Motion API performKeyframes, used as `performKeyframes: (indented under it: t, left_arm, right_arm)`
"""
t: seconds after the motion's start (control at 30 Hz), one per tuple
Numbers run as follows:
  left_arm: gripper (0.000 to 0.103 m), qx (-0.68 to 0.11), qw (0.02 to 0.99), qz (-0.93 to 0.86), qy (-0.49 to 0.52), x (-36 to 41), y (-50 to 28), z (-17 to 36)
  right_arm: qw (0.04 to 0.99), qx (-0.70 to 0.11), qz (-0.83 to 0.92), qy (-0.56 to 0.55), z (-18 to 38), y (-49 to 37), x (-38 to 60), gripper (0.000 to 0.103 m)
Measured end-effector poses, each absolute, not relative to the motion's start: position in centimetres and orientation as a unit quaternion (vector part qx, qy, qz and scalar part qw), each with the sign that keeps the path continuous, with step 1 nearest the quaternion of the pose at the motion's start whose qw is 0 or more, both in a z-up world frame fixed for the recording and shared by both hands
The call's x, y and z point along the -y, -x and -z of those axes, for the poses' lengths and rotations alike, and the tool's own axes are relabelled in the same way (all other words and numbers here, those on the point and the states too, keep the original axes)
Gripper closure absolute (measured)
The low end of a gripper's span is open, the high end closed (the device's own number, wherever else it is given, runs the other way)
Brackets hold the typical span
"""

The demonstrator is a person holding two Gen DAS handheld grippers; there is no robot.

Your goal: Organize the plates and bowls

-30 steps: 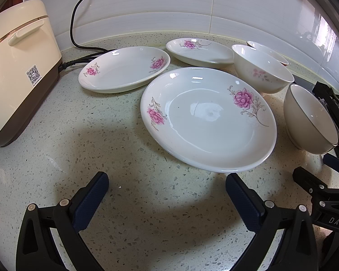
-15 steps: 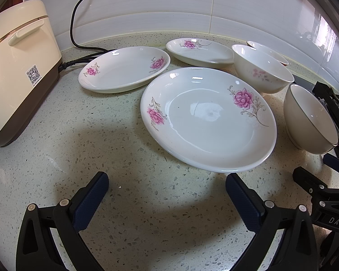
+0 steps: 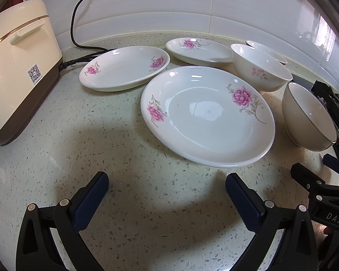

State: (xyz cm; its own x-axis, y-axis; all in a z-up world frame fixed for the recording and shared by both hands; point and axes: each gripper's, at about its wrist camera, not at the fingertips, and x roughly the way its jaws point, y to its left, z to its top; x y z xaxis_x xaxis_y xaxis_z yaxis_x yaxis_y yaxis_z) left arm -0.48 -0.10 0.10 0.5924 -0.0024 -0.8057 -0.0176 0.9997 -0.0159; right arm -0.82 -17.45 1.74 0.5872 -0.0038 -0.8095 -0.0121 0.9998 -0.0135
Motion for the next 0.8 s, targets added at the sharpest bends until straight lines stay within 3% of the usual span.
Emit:
performKeyframes:
  t: [0.7,0.8]
  left_arm:
    - [0.000,-0.468,0.882,0.044,-0.014,-0.7,0.4,-0.2]
    - [0.000,-0.465,0.882,0.072,0.025,-2.6,0.0,-0.6]
  right_arm:
    - [0.886,-0.462,-0.024,0.007,-2.2,1.9,15.3,0.000]
    - [0.889,-0.455,-0.039,-0.037,-2.5,2.2,14.8,0.000]
